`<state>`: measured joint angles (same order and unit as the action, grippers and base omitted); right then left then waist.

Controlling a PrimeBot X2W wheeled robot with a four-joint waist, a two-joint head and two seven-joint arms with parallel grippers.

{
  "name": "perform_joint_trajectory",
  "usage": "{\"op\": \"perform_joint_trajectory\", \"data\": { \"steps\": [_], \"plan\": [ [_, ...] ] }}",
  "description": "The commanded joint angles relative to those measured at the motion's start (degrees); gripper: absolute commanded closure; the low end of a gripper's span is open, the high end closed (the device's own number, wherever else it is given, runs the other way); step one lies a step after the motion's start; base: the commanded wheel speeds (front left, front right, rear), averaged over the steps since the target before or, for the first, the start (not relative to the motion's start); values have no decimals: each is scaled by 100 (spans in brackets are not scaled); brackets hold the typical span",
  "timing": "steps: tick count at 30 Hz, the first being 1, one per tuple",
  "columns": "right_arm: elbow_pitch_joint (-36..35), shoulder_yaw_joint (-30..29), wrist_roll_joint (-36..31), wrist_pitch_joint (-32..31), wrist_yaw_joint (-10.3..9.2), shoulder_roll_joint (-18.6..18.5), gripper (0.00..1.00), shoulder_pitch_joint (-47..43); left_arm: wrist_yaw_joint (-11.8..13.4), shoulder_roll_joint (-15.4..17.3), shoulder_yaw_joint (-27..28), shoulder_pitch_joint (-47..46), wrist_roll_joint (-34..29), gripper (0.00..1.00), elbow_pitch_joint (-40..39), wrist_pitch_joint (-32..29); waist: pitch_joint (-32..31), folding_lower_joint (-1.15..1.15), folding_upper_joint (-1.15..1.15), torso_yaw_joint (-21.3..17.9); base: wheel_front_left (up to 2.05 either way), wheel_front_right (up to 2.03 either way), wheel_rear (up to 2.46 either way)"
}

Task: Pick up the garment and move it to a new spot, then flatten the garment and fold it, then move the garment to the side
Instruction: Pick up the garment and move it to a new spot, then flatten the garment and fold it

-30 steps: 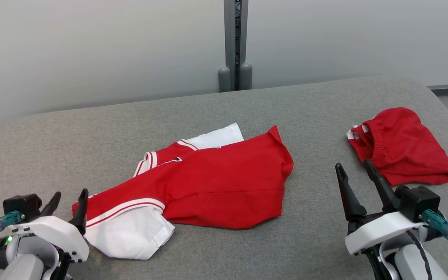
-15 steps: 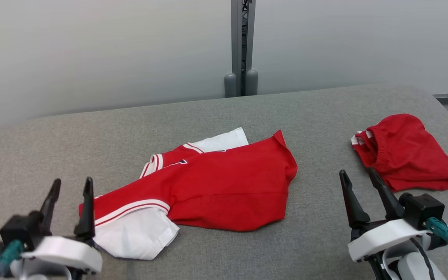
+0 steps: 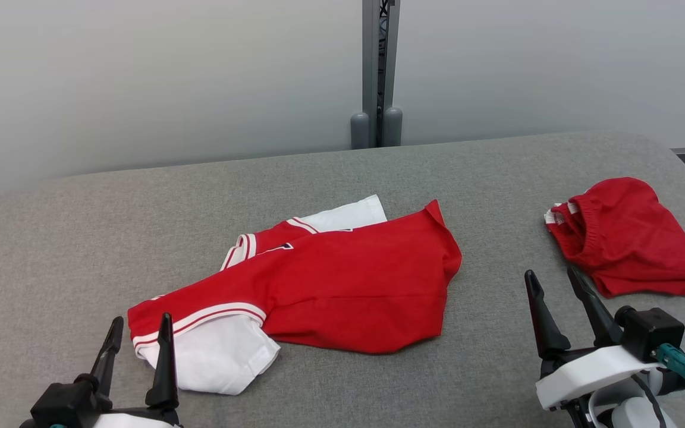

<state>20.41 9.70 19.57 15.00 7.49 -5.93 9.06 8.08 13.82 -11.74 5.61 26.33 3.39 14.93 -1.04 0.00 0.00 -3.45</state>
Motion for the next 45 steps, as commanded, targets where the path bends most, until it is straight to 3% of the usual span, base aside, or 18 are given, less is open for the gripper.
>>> {"op": "perform_joint_trajectory", "data": {
  "steps": [1,11,22,33,34,35,36,37,45],
  "plan": [
    [-3,-6,-28,26,1,-45,0,13,-23,29,50,-46,-41,0,19,36,0,0,0,7,0,0,0],
    [212,168,187,-11,1,-118,0,110,-261,-137,78,-200,-203,0,123,33,23,0,0,134,0,0,0],
    [1524,851,1323,-1097,1,-732,0,1096,-457,-260,-110,-506,-311,0,260,33,410,0,0,1003,0,0,0],
    [2703,1246,2326,-1867,1,-980,0,2094,-598,-362,-52,-753,-365,0,402,34,734,0,0,1402,0,0,0],
    [2742,1287,2410,-1906,1,-983,16,2144,-618,-367,-39,-773,-368,0,407,34,750,0,0,1416,0,0,0],
    [2764,1335,2488,-1899,1,-990,51,2181,-618,-372,-26,-781,-376,0,414,34,765,0,0,1425,0,0,0],
    [2784,1389,2547,-1896,1,-1011,70,2212,-635,-378,-10,-782,-382,0,424,34,777,0,0,1430,0,0,0],
    [2794,1444,2613,-1889,1,-1023,100,2237,-651,-383,3,-782,-379,0,436,34,785,0,0,1431,0,0,0],
    [2764,1846,3077,-1840,1,-1105,100,2304,-695,-399,102,-779,-440,0,534,34,685,0,0,1308,0,0,0]
  ]
}}
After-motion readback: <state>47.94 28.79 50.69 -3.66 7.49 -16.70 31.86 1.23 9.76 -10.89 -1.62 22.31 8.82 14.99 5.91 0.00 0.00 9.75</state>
